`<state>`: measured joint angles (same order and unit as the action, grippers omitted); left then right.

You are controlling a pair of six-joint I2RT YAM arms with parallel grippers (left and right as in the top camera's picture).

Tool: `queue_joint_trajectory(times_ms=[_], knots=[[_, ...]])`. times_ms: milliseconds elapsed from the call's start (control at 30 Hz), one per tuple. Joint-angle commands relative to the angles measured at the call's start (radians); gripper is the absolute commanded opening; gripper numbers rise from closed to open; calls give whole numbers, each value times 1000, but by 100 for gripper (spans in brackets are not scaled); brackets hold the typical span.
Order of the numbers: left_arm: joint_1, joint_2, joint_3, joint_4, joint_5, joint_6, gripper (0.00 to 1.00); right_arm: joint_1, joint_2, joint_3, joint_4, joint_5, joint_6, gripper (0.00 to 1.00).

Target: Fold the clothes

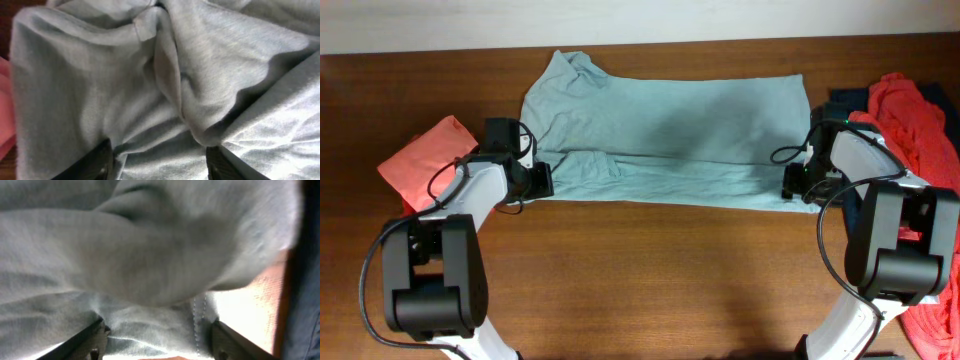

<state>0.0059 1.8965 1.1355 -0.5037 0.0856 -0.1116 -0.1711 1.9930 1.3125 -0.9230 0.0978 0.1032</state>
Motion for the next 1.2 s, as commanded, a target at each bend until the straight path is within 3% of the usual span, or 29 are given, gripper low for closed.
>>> queue_joint_trajectory(times_ms=[0, 167, 300, 400, 600, 767, 1167], knots=[[3, 5, -43, -6, -26, 16, 56, -1, 32, -12, -35, 4, 2, 55], [3, 5, -63, -8, -26, 16, 41, -1, 32, -12, -47, 4, 2, 18], [3, 5, -72, -9, -30, 16, 25, -1, 32, -12, -50, 15, 2, 15], [3, 5, -72, -21, -31, 16, 1, -4, 32, -12, -63, 37, 2, 14], [3, 5, -73, -132, -104, 4, 0, -38, 32, -12, -119, 48, 10, 12], [4, 5, -74, -274, -243, -111, 1, -90, 32, -12, -217, 48, 37, 12], [10, 5, -107, -491, -247, -177, 0, -142, 32, -12, -267, 45, 56, 12]])
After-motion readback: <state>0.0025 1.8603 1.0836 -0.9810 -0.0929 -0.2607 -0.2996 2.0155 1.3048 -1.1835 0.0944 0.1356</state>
